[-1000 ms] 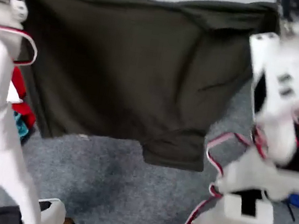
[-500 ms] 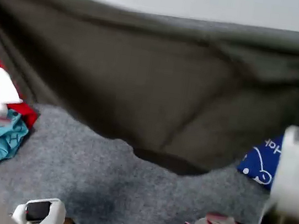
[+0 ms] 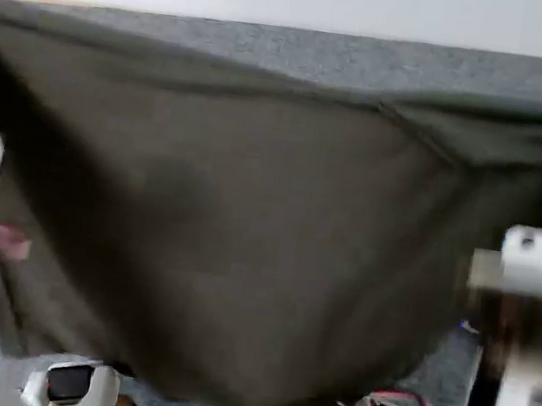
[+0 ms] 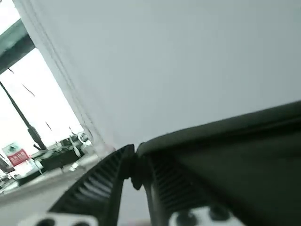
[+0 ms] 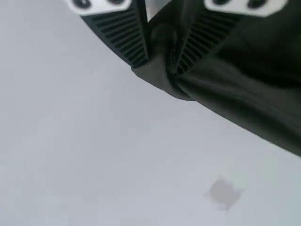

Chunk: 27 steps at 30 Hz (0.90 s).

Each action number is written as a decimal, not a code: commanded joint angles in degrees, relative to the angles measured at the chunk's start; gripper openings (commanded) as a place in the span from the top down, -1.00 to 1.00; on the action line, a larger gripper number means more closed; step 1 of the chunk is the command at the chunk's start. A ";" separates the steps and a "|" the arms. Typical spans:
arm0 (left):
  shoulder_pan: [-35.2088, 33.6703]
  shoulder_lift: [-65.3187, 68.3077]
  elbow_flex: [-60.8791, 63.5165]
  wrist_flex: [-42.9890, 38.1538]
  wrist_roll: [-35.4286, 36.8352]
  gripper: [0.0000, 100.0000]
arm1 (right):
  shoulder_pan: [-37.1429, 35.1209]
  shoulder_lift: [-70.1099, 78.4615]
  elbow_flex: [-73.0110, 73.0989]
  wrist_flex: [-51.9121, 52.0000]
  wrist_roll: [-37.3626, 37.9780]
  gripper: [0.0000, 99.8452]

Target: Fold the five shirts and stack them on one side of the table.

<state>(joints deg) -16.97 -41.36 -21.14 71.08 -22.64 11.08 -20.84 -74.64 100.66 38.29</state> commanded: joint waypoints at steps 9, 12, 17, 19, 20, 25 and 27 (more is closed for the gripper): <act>0.26 21.98 26.68 -15.65 -0.97 0.99 | -8.13 0.22 60.40 -21.58 0.18 0.98; 1.41 28.84 29.85 -23.38 -1.58 0.99 | -9.36 0.22 73.76 -34.77 0.26 0.98; 3.16 40.35 29.67 -33.23 -4.57 0.99 | -10.42 1.71 86.33 -54.02 0.35 0.98; 3.78 44.40 29.67 -37.01 -5.63 0.99 | -10.24 4.44 86.59 -58.68 0.35 0.98; 4.13 46.24 29.49 -38.68 -6.33 0.99 | -9.98 6.20 86.07 -60.88 0.44 0.98; 5.01 56.09 21.67 -40.18 -7.38 0.99 | -8.48 15.78 76.48 -67.74 0.44 0.98; 4.92 59.87 15.87 -40.18 -7.03 0.99 | -8.31 19.56 70.33 -68.79 0.44 0.98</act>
<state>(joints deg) -12.04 15.60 3.12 32.48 -29.41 0.88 -3.87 5.89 35.08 38.29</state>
